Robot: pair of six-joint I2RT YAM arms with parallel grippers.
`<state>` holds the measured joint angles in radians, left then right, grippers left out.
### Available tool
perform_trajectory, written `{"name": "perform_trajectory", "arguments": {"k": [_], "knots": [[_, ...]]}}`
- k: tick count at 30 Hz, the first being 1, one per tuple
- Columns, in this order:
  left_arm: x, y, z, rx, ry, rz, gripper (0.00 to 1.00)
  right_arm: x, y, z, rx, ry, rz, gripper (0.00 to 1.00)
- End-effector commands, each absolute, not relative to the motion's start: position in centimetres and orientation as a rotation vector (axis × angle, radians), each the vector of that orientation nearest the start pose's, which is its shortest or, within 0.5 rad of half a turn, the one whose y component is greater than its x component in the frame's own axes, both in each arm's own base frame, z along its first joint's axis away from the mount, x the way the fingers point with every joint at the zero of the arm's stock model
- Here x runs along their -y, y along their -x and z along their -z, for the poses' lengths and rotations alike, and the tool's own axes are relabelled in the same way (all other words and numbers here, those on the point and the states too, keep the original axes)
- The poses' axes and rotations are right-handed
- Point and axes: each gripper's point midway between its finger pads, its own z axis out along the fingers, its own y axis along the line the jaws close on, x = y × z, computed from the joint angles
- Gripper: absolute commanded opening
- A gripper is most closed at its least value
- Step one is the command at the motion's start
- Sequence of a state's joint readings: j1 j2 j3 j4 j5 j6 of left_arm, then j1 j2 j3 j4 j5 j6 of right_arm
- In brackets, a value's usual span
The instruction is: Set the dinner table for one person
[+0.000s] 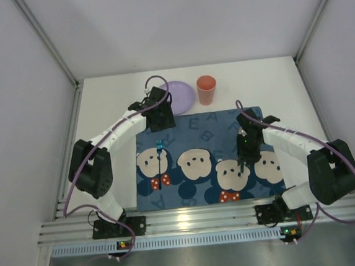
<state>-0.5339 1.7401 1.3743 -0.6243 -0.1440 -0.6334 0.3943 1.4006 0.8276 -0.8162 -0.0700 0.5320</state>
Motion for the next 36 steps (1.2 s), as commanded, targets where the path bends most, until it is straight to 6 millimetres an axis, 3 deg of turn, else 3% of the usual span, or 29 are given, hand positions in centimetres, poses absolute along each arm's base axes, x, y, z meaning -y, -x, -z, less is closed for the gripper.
{"name": "perform_trajectory", "arguments": {"k": [1, 8, 12, 13, 19, 27, 36], "knots": [[19.3, -37.5, -11.3, -2.519, 0.204, 0.267, 0.54, -11.5, -21.4, -5.8, -2.944, -0.219, -0.187, 0.35], [13.4, -37.9, -9.6, -2.517, 0.322, 0.184, 0.29, -11.9, -23.3, -7.3, -2.928, -0.182, -0.17, 0.02], [11.4, -38.0, -7.9, -2.528, 0.351, 0.141, 0.1, -11.8, -24.0, -6.9, -2.948, -0.151, -0.138, 0.0], [10.9, -38.1, -7.1, -2.545, 0.362, 0.125, 0.0, -11.9, -24.3, -6.9, -2.945, -0.146, -0.139, 0.0], [9.4, -38.7, -4.2, -2.592, 0.393, 0.121, 0.0, -11.8, -24.3, -5.3, -2.999, -0.117, -0.101, 0.0], [8.6, -39.1, -2.7, -2.609, 0.428, 0.12, 0.0, -11.7, -23.0, -2.5, -3.077, -0.09, -0.09, 0.0], [7.5, -39.1, 0.4, -2.669, 0.424, 0.062, 0.0, -11.3, -21.8, -1.6, -3.113, -0.092, -0.073, 0.0]]}}
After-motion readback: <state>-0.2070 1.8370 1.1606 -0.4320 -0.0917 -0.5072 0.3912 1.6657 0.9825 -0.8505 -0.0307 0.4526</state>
